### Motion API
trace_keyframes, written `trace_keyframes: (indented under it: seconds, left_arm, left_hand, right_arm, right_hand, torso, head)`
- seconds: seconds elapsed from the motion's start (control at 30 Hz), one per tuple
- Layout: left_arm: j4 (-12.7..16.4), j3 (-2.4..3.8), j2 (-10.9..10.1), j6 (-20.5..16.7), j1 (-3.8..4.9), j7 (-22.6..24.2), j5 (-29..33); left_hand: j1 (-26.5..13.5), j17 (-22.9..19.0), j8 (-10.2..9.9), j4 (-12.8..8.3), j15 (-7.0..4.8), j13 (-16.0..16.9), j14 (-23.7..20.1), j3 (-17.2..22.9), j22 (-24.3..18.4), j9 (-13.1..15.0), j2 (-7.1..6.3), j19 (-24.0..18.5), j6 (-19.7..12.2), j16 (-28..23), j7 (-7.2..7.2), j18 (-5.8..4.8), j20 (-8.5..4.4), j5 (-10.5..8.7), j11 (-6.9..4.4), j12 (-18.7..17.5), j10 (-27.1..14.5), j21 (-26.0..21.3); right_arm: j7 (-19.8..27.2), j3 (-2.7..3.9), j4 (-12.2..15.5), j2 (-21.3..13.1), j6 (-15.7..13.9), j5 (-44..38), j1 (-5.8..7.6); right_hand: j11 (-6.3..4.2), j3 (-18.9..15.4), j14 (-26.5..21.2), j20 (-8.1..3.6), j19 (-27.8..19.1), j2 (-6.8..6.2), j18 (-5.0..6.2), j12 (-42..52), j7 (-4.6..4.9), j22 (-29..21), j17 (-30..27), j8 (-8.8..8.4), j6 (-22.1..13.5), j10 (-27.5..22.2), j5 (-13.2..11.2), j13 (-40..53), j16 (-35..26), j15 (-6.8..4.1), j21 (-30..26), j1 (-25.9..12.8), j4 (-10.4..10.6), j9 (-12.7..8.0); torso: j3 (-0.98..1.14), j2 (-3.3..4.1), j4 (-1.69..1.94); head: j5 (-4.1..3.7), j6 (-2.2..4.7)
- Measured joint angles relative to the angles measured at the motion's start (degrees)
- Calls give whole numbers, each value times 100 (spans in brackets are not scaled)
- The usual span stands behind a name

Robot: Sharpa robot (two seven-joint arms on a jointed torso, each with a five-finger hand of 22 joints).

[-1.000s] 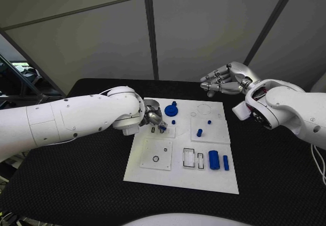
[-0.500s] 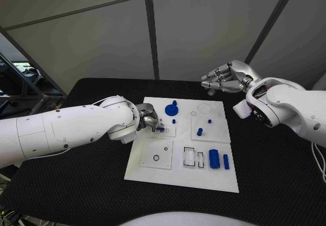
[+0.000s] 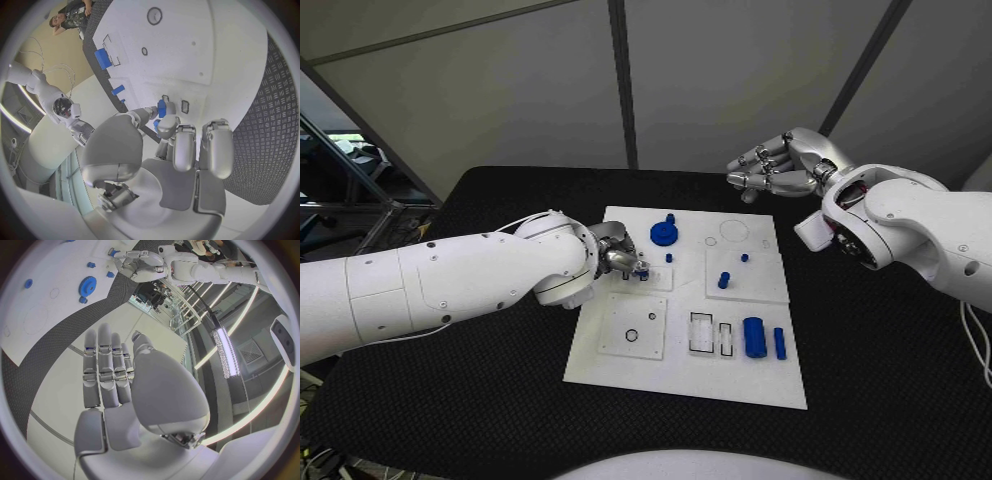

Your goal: Assemble the parts on the task board

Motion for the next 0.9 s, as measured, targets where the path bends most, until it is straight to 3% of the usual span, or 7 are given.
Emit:
trace_keyframes:
  seconds: [0.57,0.9]
  left_arm:
    - [-42,2,76,135,-3,-73,-174]
    - [-60,11,99,350,6,-138,-296]
  left_hand:
    - [-16,0,21,-14,0,-15,0,13,4,5,-16,0,0,0,0,1,0,-9,2,0,-1,0]
    - [-106,0,60,-160,0,-13,0,109,4,26,-60,0,35,0,-32,0,0,-10,-14,0,30,0]
  right_arm:
    - [-10,-1,-5,9,12,1,0]
    - [-15,-1,-5,19,24,2,0]
  right_hand:
    - [0,17,0,0,0,32,-1,0,0,-6,5,0,0,0,0,1,0,0,0,-32,16,0]
    - [0,16,0,0,0,32,-1,0,0,-12,11,0,0,0,21,1,-23,0,-28,-31,16,0]
  torso:
    - [5,6,-2]
    - [5,7,-2]
  head:
    - [2,-38]
    - [-5,-44]
